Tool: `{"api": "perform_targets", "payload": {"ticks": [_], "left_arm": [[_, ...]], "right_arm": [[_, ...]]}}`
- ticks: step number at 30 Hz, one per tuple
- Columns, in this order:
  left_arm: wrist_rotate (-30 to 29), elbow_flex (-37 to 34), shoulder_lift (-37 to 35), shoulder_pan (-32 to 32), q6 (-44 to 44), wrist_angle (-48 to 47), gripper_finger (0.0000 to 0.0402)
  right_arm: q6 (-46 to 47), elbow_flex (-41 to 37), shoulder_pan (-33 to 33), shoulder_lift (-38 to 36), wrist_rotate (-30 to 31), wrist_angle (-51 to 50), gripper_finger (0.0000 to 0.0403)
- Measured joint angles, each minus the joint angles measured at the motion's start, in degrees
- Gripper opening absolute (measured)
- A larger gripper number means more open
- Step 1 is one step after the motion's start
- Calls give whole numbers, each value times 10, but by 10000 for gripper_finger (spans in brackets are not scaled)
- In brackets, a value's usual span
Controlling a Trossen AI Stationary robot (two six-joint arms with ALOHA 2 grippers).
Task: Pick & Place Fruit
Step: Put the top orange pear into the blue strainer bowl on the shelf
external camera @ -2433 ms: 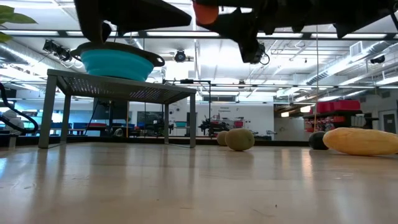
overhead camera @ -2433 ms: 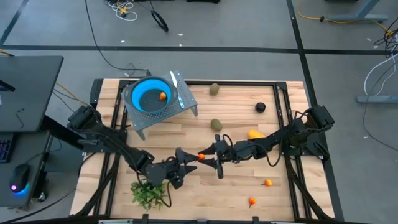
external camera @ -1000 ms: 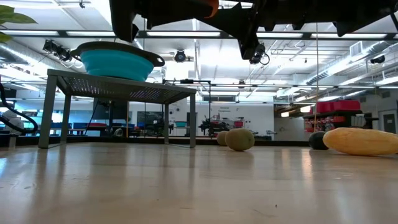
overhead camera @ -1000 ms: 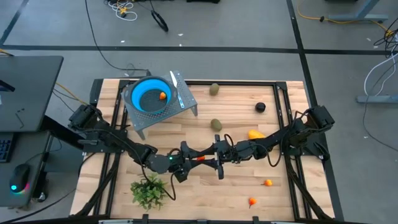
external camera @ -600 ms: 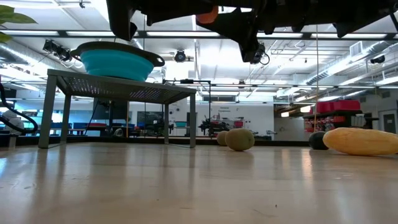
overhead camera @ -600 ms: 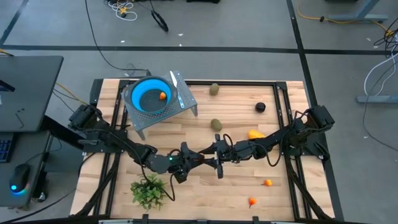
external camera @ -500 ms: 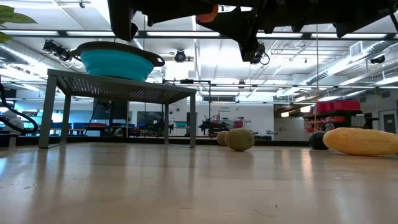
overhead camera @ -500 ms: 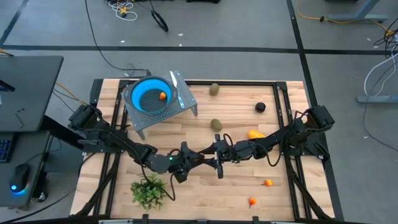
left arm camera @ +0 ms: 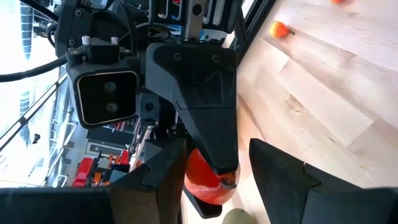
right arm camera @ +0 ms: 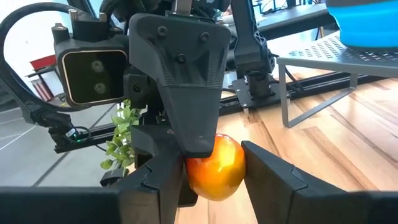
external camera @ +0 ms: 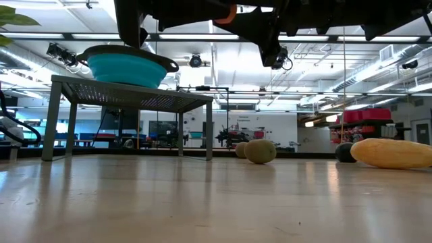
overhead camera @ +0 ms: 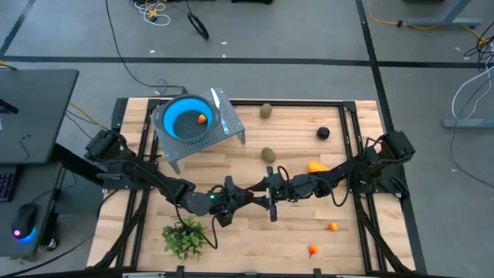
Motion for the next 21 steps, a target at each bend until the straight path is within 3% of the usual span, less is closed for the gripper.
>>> {"api": "perform_targets", "payload": {"ticks": [13, 21], "left_arm": [[-15, 0, 0, 5, -1, 4, 184], [-5, 0, 0, 5, -27, 6, 143]], "right_arm": [[0, 0, 0, 0, -1, 10, 163], [1, 0, 0, 0, -1, 8, 163]]}}
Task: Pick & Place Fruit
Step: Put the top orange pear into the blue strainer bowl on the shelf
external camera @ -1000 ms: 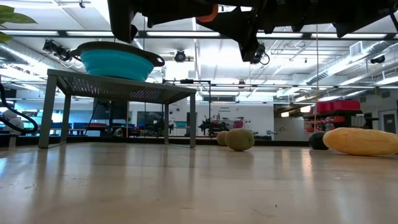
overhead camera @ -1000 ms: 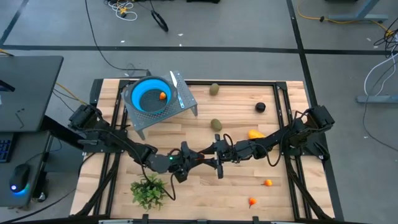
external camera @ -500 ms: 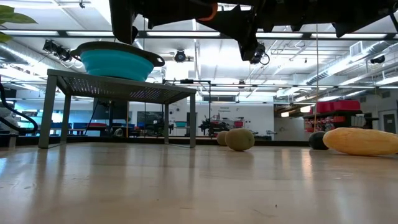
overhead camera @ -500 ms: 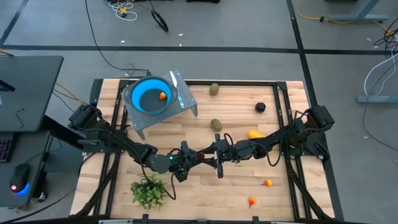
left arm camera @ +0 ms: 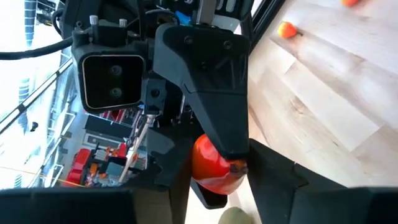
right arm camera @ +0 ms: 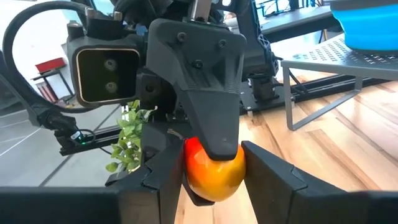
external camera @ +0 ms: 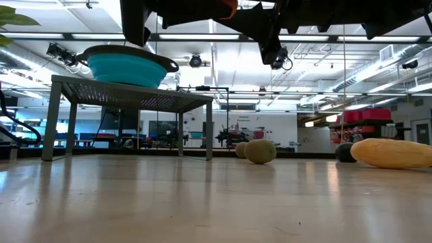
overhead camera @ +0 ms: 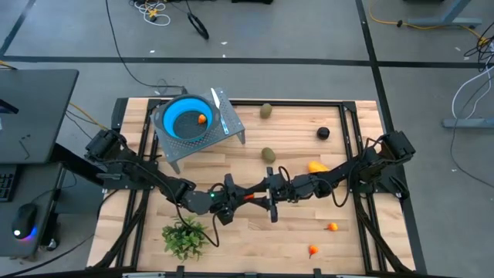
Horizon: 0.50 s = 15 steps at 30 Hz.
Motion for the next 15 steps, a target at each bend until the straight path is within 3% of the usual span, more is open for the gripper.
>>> {"api": "perform_targets", "payload": {"ticks": [15], "left_arm": [[-6, -1, 1, -2, -7, -8, 139]], "right_arm": [[-21, 1, 0, 0, 1, -15, 163]]}}
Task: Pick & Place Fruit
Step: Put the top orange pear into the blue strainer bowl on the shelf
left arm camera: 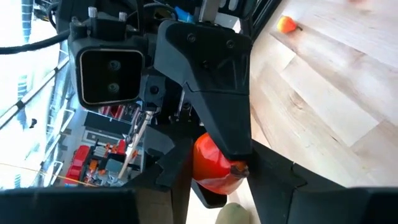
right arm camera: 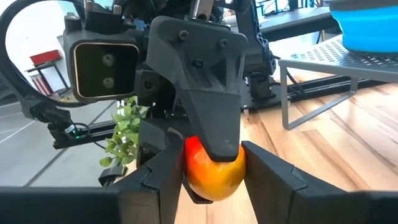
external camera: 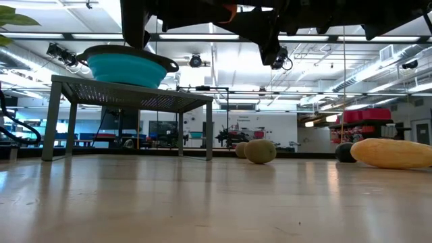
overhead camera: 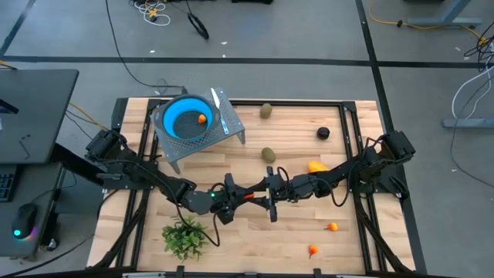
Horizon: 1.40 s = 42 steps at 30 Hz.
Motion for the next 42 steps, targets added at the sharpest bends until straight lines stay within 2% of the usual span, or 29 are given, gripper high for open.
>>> {"api": "perform_targets", "payload": {"ticks": [5, 12, 16, 19, 24, 32, 36, 42], "left_arm": [[-4, 0, 0, 0, -39, -21, 135], [-15, 0, 0, -7, -38, -29, 136], [-53, 0, 0, -19, -38, -28, 135], [-79, 0, 0, -29, -64, -27, 140], [-65, 0, 0, -41, -158, -30, 146], [-79, 1, -10, -65, -224, -32, 137], [-47, 1, -28, -54, -289, -40, 140], [36, 0, -91, 0, -376, -123, 135]], "right_arm": [[-11, 0, 0, 0, 1, -6, 171], [-5, 0, 0, 0, 1, -15, 237], [-5, 0, 0, 0, 1, -42, 266], [-5, 0, 0, 0, 1, -47, 272], [-5, 0, 0, -7, 0, -56, 273], [-5, 0, 13, -53, 0, -215, 273], [-5, -1, 32, -56, -1, -279, 273], [11, -1, 58, -56, 0, -344, 273]]}}
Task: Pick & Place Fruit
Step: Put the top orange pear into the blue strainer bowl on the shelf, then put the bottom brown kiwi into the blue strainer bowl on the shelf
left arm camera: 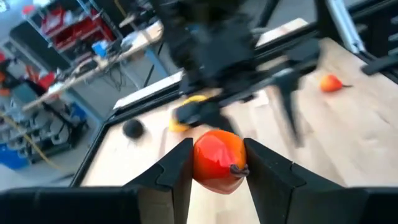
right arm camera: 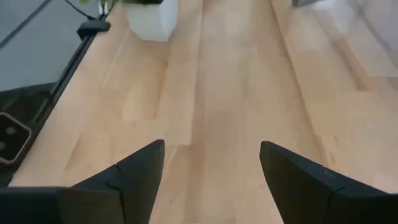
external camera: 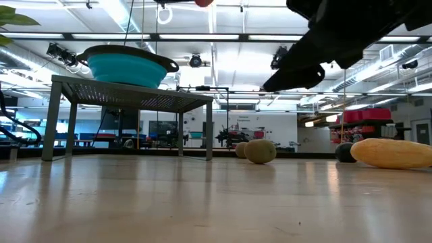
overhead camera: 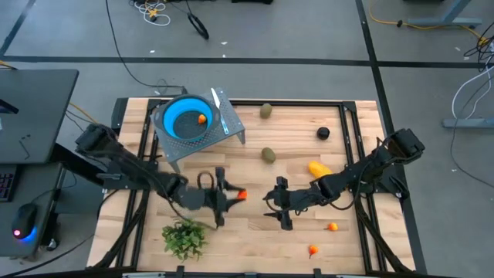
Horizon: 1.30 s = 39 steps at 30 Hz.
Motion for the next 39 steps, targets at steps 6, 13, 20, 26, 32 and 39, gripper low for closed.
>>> {"api": "perform_targets", "payload": {"ticks": [6, 13, 20, 26, 32, 39], "left_arm": [[6, 0, -132, 58, -50, -148, 140], [-80, 0, -279, 141, -88, -319, 143], [-85, 0, -327, 253, -123, -421, 143], [-73, 0, -321, 332, -162, -435, 153], [-6, 0, -322, 369, -181, -434, 205], [13, 0, -322, 370, -186, -429, 260]], "right_arm": [[1, 0, 8, 0, 0, -3, 273], [0, 0, 6, 0, 1, -5, 273], [0, 0, 5, 0, 2, 0, 273], [0, 0, 5, 0, 2, 0, 273], [0, 0, 5, 0, 1, -1, 273], [0, 0, 5, 0, 1, -1, 273]]}}
